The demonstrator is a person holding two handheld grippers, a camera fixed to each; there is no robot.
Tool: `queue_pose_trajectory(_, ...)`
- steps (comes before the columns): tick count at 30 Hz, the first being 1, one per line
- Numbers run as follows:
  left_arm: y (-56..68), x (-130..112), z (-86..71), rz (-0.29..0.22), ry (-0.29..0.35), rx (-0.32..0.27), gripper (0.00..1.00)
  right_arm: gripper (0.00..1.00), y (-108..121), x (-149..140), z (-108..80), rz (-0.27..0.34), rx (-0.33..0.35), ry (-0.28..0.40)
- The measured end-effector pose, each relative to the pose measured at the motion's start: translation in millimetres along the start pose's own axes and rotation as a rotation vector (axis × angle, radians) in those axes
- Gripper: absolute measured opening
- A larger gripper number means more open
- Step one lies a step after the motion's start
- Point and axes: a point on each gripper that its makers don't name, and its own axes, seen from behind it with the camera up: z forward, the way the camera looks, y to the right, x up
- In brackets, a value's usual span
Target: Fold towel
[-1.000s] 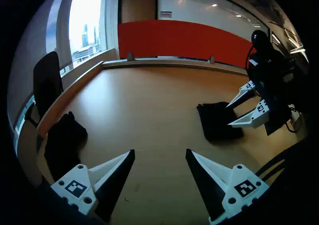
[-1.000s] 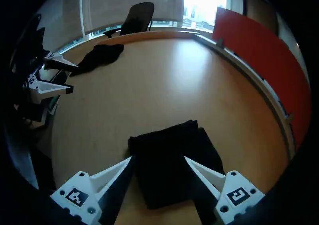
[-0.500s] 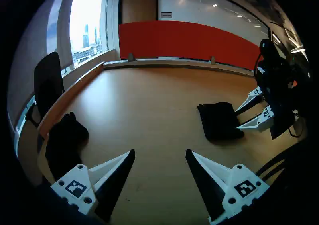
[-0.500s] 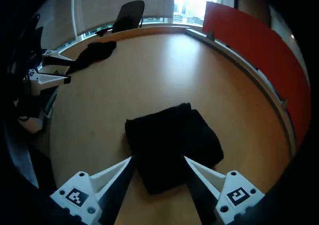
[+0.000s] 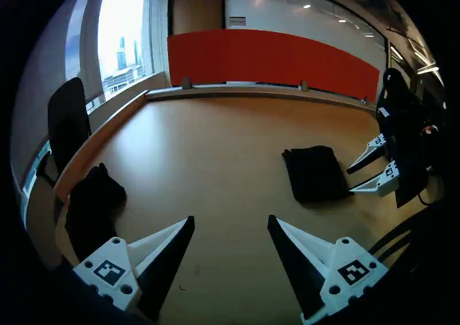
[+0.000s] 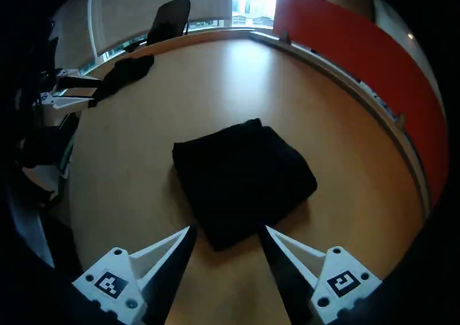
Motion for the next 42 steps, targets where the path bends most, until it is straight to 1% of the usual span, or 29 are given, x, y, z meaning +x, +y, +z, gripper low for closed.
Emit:
queue_pose_trajectory(9,0.4,-2,-0.3,0.002,-0.001,0.001,0.94,0.82,0,-18,4.5,0.019,-0.024,-0.017)
queue_pose_trajectory(15,0.7,-3,-0.9,0.000,-0.002,0.002,0.94,0.79,0,-22,7.6,0.026,-0.040,-0.019)
queue_pose_trajectory(17,0.6,-4,-0.9,-0.002,-0.002,0.002,0.94,0.77,1,-23,9.0,0.027,-0.047,-0.018)
queue_pose_trajectory(21,0.3,-4,-0.8,-0.002,-0.003,0.002,0.94,0.67,-1,-25,11.4,0.029,-0.048,-0.020)
queue_pose_trajectory(23,-0.3,-4,-1.0,-0.001,-0.003,0.003,0.94,0.60,-2,-26,12.0,0.029,-0.051,-0.022)
queue_pose_trajectory(25,-0.4,-4,-1.1,-0.001,-0.002,0.003,0.94,0.50,-2,-27,11.9,0.029,-0.057,-0.022)
queue_pose_trajectory(33,0.4,-3,-0.5,-0.002,-0.002,0.000,0.94,0.22,-5,-26,14.7,0.040,-0.060,-0.018)
queue_pose_trajectory(39,0.5,-2,-0.7,0.001,0.000,-0.002,0.94,0.10,-3,-26,15.6,0.046,-0.070,-0.019)
queue_pose_trajectory(42,0.0,-2,-0.6,0.002,0.001,-0.002,0.94,0.07,-2,-25,15.0,0.048,-0.073,-0.016)
